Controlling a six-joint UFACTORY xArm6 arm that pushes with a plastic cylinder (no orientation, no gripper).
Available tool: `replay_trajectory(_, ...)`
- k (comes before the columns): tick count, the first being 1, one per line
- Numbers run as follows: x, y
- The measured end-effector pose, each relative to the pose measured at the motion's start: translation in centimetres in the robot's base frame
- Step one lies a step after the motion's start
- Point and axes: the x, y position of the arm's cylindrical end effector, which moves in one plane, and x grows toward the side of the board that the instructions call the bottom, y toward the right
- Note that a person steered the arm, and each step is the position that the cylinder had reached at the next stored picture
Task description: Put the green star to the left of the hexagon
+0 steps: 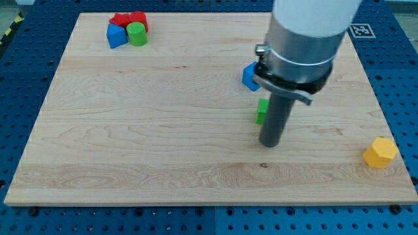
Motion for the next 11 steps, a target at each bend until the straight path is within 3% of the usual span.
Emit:
replay_trajectory(1,-1.0,-4.6)
replay_trajectory(2,-2.3,-5.4)
replay_trajectory(3,-1.4,-1.5)
replay_trajectory(5,7.8,7.7)
replay_trajectory(6,8.4,3.8)
replay_trajectory(7,7.0,-4.0)
replay_trajectory(8,3.3,-7.8)
replay_trajectory(11,-8.1,-5.2)
